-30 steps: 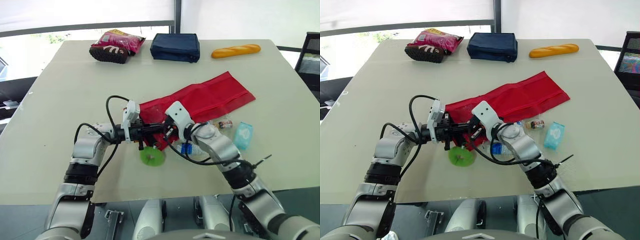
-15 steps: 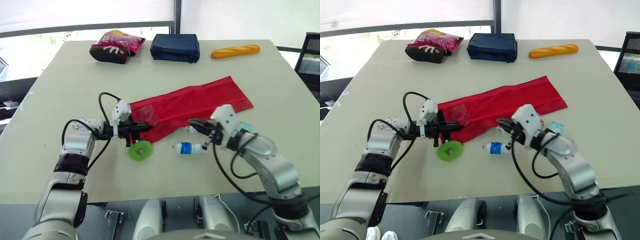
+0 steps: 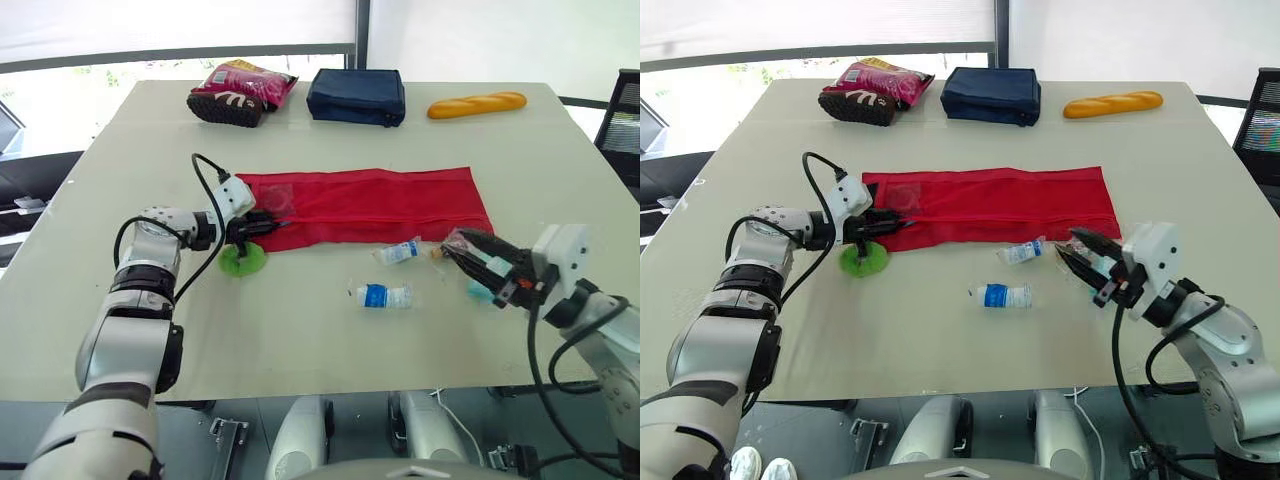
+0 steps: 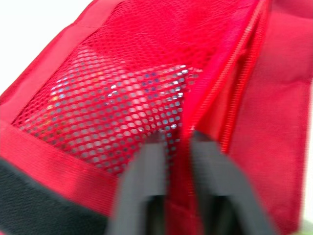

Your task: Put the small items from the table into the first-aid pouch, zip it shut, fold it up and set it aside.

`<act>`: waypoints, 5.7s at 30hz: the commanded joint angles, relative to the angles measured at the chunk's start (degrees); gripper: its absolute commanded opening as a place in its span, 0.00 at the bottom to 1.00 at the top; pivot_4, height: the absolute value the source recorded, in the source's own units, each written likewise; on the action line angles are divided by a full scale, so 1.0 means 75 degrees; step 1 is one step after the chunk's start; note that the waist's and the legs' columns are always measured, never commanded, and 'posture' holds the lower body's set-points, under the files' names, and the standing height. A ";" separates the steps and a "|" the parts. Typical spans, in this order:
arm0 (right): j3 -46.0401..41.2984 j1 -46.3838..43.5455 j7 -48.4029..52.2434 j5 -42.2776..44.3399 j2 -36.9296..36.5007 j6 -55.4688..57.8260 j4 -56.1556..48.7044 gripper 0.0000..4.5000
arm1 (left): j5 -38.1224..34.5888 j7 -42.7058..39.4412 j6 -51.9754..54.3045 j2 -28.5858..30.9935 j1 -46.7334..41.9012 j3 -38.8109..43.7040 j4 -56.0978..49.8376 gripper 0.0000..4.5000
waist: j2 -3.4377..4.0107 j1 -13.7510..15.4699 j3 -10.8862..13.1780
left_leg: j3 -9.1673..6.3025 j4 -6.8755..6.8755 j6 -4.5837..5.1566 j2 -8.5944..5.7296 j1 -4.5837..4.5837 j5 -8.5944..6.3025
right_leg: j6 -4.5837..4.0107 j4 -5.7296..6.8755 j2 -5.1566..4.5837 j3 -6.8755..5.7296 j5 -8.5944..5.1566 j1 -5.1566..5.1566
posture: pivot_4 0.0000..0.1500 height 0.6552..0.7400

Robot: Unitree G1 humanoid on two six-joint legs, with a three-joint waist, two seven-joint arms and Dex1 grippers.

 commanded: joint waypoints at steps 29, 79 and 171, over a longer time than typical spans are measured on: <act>-0.0595 0.0059 -0.1436 0.1216 -0.0724 0.0814 -0.1115 1.00 | 0.1535 0.2318 -0.0048 -0.2589 -0.1458 -0.1123 0.0215 0.99 | -0.0006 0.0025 0.0003 | -0.0018 0.0072 0.0005 -0.0009 -0.0019 -0.0003 | 0.0027 0.0005 0.0006 0.0010 0.0013 0.0027 | 1.00 0.69; 0.4441 -0.2695 0.2191 -0.2691 -0.1696 -0.0613 0.2556 0.08 | 0.1106 0.0635 -0.0261 -0.2295 -0.1326 -0.0548 0.0399 0.00 | -0.0011 0.0014 0.0003 | -0.0015 0.0082 0.0006 -0.0012 -0.0021 -0.0003 | 0.0028 0.0011 0.0005 0.0014 0.0019 0.0023 | 1.00 0.69; 0.3912 -0.4624 -0.1241 -0.2157 0.1699 0.3318 0.2604 0.20 | -0.0105 -0.0973 0.1164 -0.2422 -0.0801 0.0081 -0.0853 0.00 | -0.0002 -0.0128 0.0004 | -0.0039 0.0081 0.0006 -0.0028 -0.0026 -0.0003 | 0.0024 0.0051 -0.0006 0.0002 0.0016 0.0008 | 1.00 0.69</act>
